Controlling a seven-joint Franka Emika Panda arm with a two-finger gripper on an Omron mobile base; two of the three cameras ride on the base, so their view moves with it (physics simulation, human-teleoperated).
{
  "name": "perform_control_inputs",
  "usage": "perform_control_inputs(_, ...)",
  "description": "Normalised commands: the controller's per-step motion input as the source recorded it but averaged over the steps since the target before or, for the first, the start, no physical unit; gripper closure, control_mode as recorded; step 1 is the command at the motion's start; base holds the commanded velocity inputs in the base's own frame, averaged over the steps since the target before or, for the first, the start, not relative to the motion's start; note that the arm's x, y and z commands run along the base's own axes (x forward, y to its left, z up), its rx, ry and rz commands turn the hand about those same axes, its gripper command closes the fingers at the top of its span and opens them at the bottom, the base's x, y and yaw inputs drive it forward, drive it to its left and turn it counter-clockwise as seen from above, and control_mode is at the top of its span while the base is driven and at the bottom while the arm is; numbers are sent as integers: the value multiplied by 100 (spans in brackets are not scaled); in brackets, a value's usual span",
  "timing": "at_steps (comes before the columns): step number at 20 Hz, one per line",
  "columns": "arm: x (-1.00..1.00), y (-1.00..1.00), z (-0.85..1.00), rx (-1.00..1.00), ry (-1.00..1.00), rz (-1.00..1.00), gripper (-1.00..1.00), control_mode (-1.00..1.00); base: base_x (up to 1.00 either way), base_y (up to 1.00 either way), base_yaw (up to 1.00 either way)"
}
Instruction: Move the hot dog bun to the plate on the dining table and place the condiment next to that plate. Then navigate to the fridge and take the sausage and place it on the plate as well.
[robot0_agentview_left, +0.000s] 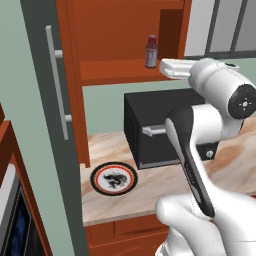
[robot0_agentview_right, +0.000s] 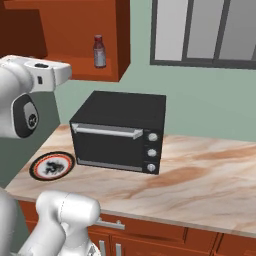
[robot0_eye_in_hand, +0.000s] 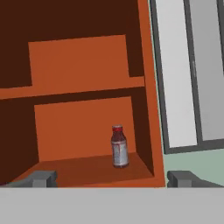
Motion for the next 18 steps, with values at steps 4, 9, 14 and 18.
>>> perform_control_inputs(4, 14, 0, 26, -2, 0, -8, -100, -100, 0, 0, 0)
perform_control_inputs(9, 32, 0, 12, 0, 0, -9, -100, -100, 0, 0, 0)
perform_control_inputs(14, 45, 15, -2, -1, 9, -8, -100, -100, 0, 0, 0)
perform_control_inputs(18, 49, 29, -10, -3, 9, -6, -100, -100, 0, 0, 0)
